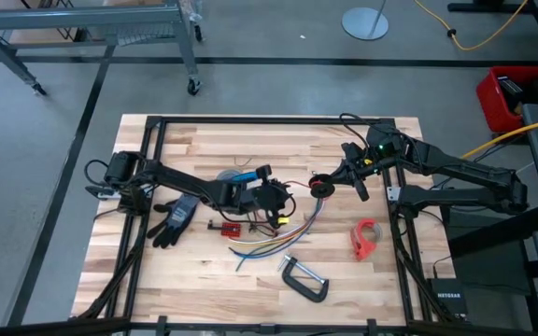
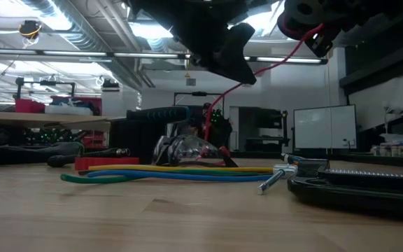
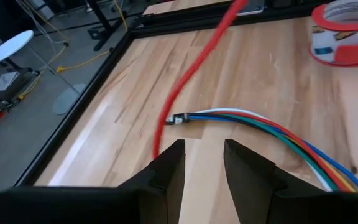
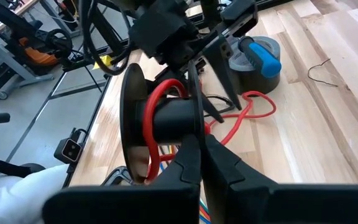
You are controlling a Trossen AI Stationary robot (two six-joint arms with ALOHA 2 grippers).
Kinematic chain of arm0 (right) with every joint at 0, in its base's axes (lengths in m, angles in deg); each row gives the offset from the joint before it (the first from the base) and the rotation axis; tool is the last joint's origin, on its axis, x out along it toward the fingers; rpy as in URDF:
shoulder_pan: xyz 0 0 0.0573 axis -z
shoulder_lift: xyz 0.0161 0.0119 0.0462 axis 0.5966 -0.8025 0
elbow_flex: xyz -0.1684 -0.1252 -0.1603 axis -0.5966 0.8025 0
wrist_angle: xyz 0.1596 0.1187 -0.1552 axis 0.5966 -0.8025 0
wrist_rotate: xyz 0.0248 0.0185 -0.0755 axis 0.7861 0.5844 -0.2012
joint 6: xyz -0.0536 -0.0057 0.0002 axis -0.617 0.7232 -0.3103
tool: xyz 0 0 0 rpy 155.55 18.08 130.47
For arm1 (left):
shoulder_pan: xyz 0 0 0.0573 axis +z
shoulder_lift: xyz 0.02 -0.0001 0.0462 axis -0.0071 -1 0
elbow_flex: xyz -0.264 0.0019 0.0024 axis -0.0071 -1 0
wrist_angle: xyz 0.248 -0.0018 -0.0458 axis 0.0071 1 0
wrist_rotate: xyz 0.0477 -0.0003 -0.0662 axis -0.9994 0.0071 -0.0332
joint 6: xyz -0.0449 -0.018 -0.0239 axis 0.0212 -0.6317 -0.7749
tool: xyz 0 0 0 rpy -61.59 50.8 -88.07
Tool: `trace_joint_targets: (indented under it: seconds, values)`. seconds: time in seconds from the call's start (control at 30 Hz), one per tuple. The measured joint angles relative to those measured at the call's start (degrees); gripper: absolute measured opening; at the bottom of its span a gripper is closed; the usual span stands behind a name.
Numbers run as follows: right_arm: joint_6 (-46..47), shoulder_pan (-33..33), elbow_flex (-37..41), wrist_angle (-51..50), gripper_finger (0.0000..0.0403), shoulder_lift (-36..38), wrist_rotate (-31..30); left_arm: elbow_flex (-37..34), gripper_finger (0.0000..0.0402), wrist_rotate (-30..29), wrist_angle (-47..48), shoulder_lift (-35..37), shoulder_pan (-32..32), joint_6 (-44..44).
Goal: Coil cords
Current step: Coil the red wire onto the black spool
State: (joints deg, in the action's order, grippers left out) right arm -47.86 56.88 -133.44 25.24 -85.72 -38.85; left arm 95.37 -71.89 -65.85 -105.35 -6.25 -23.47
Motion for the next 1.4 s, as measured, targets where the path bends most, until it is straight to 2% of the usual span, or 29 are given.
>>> trace_joint_targets:
  seconds: [0.43,0.93,1.4]
  values:
    - [0.00,0.00,0.00,-4.13,0.0001,-0.02,1.27,0.00,0.0104,-0.16,-0.52,0.00,0.96,-0.65]
    - [-0.06,0.00,0.00,-4.33,0.0001,-0.02,-1.18,0.00,0.0104,-0.11,-0.46,0.00,-1.67,-0.65]
    - [-0.01,0.00,0.00,-5.27,0.0001,-0.02,-0.13,0.00,0.0104,-0.14,-0.46,0.00,0.51,-0.17]
